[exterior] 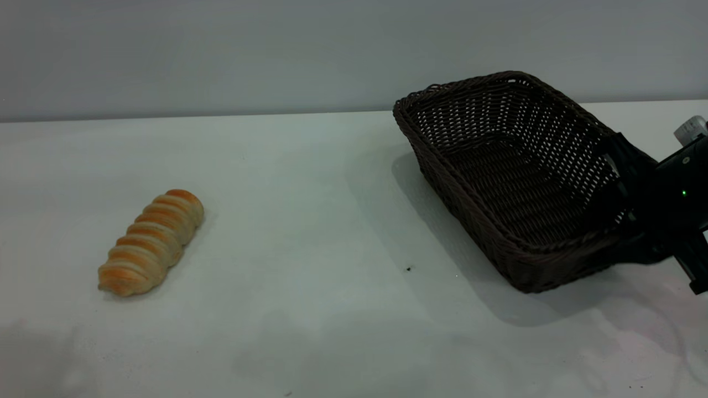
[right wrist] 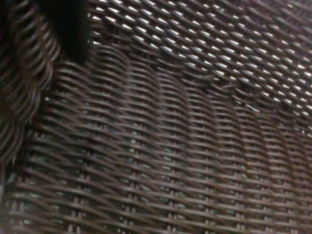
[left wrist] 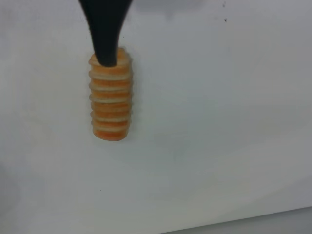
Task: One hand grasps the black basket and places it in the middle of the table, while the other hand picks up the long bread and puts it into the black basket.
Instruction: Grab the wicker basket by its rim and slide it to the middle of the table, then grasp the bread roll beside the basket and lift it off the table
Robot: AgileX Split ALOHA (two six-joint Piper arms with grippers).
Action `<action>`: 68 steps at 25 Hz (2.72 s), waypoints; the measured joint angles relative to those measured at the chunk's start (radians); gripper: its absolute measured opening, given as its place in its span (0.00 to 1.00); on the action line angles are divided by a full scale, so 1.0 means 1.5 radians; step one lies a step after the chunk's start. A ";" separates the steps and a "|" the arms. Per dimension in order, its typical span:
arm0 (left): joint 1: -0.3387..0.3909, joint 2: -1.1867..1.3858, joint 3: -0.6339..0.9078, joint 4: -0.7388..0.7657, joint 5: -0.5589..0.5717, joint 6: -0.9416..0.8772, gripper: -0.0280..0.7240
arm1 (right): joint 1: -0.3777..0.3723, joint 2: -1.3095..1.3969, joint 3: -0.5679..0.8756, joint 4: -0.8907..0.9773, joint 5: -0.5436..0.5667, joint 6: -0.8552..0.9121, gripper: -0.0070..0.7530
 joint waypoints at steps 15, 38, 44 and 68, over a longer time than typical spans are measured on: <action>0.000 0.000 0.000 -0.007 0.001 0.000 0.82 | 0.037 0.060 -0.335 -0.587 0.264 0.134 0.13; -0.003 0.300 -0.021 -0.073 -0.091 0.014 0.82 | 0.105 0.153 -0.593 -0.817 0.420 0.134 0.80; -0.037 0.501 -0.126 -0.083 -0.076 0.044 0.82 | 0.105 -0.052 -0.589 -0.885 0.511 0.111 0.79; -0.043 0.853 -0.332 -0.078 -0.099 0.047 0.29 | 0.105 -0.755 0.019 -0.824 0.476 0.013 0.70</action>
